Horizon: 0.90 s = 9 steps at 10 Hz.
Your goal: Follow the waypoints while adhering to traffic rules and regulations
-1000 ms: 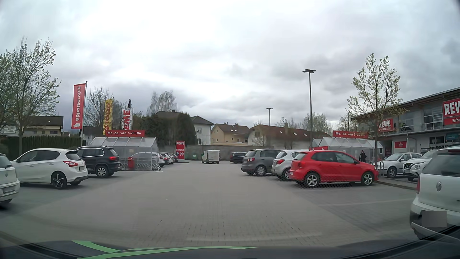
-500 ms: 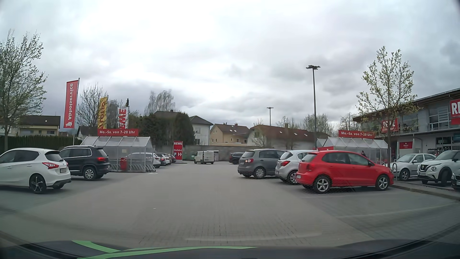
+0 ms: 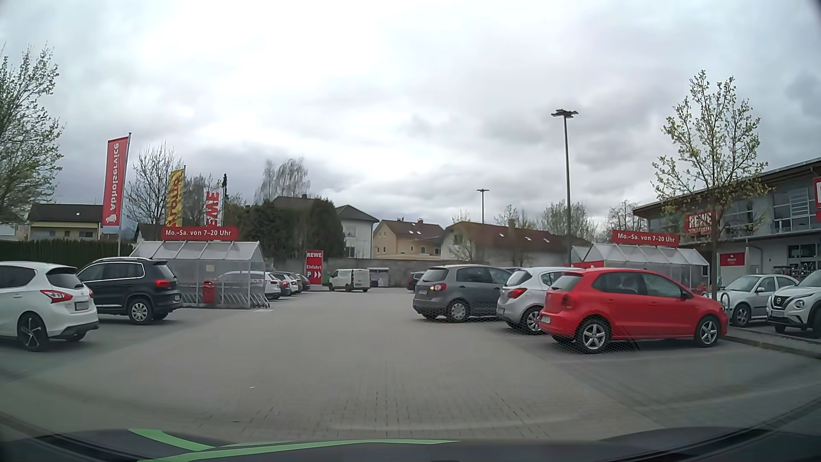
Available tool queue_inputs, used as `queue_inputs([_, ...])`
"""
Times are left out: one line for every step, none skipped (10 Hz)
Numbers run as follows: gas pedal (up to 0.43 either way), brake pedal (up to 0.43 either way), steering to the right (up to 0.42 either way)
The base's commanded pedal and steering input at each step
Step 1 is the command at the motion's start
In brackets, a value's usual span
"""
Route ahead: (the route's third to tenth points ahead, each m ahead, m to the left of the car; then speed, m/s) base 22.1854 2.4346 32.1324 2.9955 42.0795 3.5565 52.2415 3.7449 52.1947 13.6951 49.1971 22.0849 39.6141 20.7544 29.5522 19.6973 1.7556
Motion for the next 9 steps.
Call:
queue_inputs([0.0, 0.226, 0.014])
queue_inputs([0.0, 0.226, 0.012])
queue_inputs([0.0, 0.226, 0.01])
queue_inputs([0.0, 0.226, 0.009])
queue_inputs([0.0, 0.226, 0.008])
queue_inputs([0.0, 0.226, 0.005])
queue_inputs([0.0, 0.226, 0.002])
queue_inputs([0.0, 0.22, -0.002])
queue_inputs([0.0, 0.22, -0.003])
